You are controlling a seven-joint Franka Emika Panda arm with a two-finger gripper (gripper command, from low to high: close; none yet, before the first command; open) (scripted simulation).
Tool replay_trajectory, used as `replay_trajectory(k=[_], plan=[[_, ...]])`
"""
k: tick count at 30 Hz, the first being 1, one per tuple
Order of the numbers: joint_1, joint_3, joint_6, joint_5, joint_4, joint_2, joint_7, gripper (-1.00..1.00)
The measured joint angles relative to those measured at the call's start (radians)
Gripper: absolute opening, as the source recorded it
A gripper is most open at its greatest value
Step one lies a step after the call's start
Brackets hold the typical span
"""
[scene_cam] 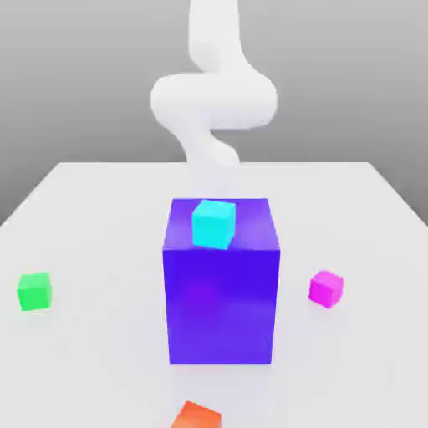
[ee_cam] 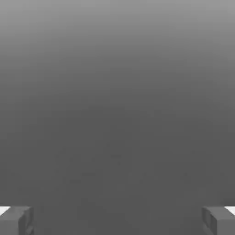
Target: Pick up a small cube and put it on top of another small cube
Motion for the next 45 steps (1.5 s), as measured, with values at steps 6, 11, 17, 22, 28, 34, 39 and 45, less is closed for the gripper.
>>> replay_trajectory(k=[6,11,17,22,28,34,39,45], plan=[[0.156,-0.049,0.099,0.009,-0.116,0.116,-0.270,0.00],[0.282,-0.076,0.181,0.013,-0.210,0.211,-0.486,0.00],[0.432,-0.095,0.280,0.015,-0.324,0.326,-0.741,0.00],[0.553,-0.101,0.362,0.015,-0.419,0.420,-0.951,0.00],[0.682,-0.088,0.460,0.009,-0.534,0.528,-1.197,0.00],[0.790,-0.062,0.557,-0.025,-0.648,0.629,-1.422,0.00],[0.826,-0.066,0.592,0.007,-0.650,0.687,-1.511,0.00],[0.840,-0.065,0.626,0.095,-0.619,0.749,-1.589,0.00]])
